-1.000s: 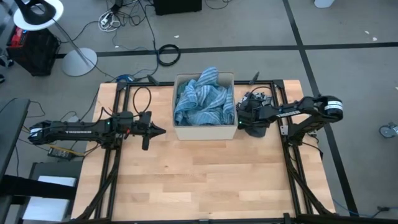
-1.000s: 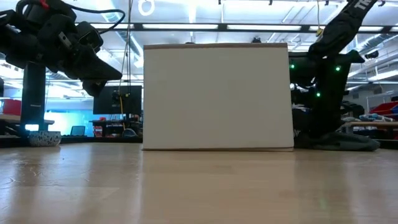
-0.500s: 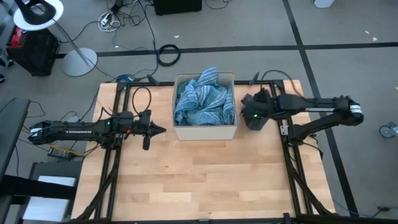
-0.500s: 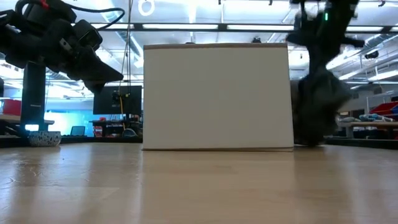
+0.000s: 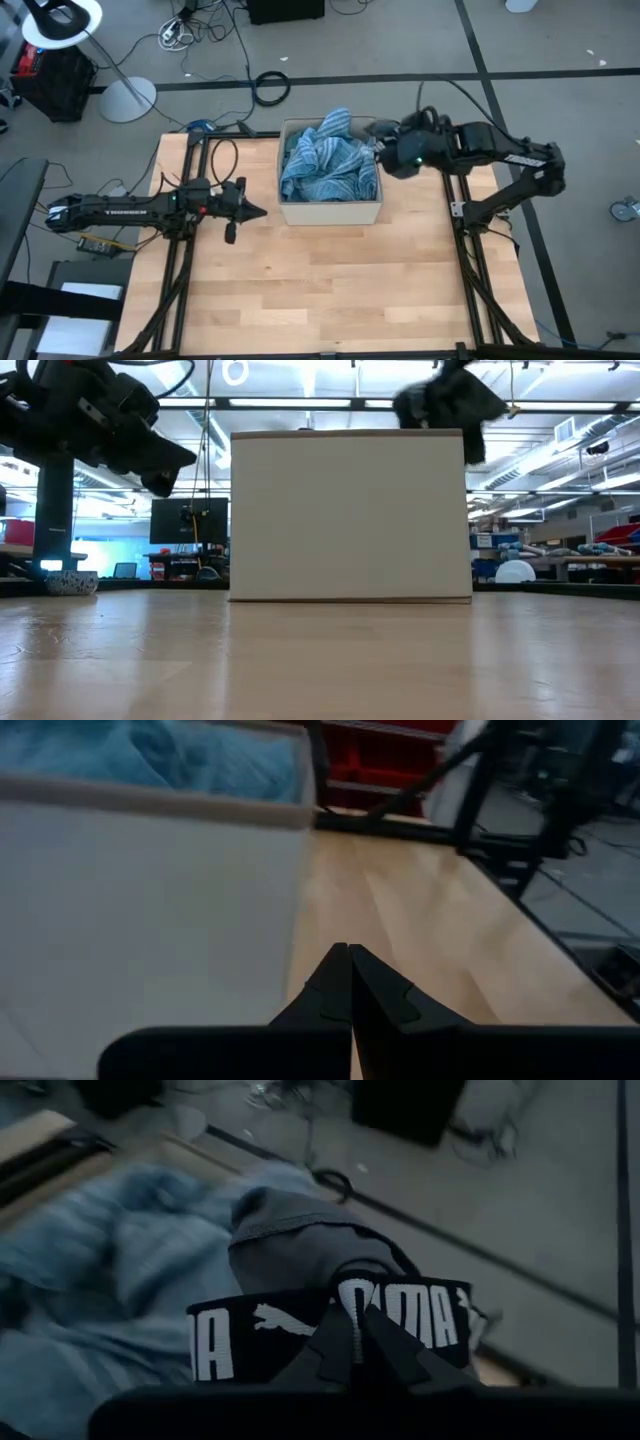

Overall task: Sort clothes
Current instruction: Put the gray boxer into the bin

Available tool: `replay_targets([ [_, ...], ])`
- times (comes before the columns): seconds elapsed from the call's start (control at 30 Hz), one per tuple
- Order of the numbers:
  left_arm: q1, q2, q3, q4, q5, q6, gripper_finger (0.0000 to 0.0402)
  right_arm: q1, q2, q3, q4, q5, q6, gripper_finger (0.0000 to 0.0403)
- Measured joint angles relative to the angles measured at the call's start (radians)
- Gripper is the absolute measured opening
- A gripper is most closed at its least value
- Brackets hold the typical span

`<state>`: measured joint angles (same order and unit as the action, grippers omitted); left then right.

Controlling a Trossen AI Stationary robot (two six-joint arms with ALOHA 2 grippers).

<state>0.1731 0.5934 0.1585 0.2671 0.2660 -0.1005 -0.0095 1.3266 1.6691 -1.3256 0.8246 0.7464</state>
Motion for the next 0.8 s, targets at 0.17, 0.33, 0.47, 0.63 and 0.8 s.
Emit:
replay_targets([
  [0.17, -0.035, -0.006, -0.010, 0.004, -0.141, 0.000, 0.0002, 0.001, 0.132, 0.180, 0.104, -0.010, -0.241, 0.0005],
  [0.33, -0.077, -0.050, -0.151, 0.205, -0.250, -0.015, 0.0002, -0.017, 0.227, 0.321, 0.240, -0.137, -0.446, 0.0005],
  [0.47, -0.104, -0.085, -0.146, 0.168, -0.261, 0.000, 0.0002, -0.034, 0.272, 0.380, 0.343, -0.300, -0.557, 0.0005],
  [0.63, -0.118, -0.099, -0.146, 0.162, -0.262, 0.022, 0.0002, -0.051, 0.280, 0.386, 0.384, -0.405, -0.582, 0.0005],
  [0.8, -0.117, -0.145, -0.146, 0.153, -0.247, 0.023, 0.0002, -0.076, 0.294, 0.331, 0.288, -0.413, -0.540, 0.0005],
])
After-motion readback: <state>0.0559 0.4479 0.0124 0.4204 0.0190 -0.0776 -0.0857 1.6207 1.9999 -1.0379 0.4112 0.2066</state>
